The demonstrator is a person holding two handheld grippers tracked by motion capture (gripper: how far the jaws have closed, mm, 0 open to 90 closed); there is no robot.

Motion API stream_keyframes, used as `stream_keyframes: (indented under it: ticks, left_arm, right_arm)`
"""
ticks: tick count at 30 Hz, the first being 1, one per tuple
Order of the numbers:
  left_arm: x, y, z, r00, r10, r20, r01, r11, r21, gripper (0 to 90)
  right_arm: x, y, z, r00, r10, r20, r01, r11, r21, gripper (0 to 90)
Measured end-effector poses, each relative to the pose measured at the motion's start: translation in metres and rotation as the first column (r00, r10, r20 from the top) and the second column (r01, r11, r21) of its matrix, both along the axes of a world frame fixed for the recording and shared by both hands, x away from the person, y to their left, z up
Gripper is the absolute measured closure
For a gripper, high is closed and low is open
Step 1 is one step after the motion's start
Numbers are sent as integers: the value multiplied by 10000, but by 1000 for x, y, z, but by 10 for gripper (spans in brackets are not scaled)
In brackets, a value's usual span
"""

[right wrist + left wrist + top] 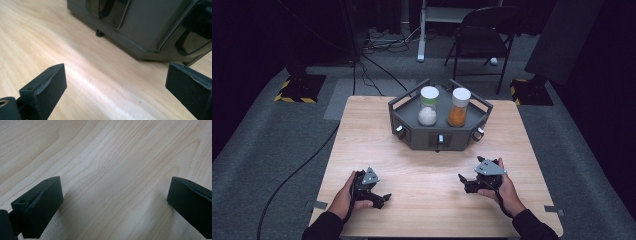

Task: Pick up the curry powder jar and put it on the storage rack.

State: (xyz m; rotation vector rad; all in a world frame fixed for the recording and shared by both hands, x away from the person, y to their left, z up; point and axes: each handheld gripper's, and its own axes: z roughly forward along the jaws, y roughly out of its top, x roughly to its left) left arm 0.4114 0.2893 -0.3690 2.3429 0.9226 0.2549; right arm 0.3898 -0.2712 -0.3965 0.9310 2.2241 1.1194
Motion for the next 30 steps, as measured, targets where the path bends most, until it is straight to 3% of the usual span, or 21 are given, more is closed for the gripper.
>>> stream_keyframes:
  ticks: [8,16,30]
  left_arm:
    - [0,0,0,10000,0,0,0,10000,-1,3]
    - [0,0,0,10000,1,0,-1,10000,-1,3]
    - [0,0,0,10000,-14,-7,14,10000,-8,3]
  right_arm:
    - [-2,-6,-2,9981,388,-488,-406,9986,-349,29]
    - [-8,-18,-3,9957,538,-761,-558,9981,-256,29]
    - [-6,-48,-8,9836,984,-1509,-1042,9940,-317,29]
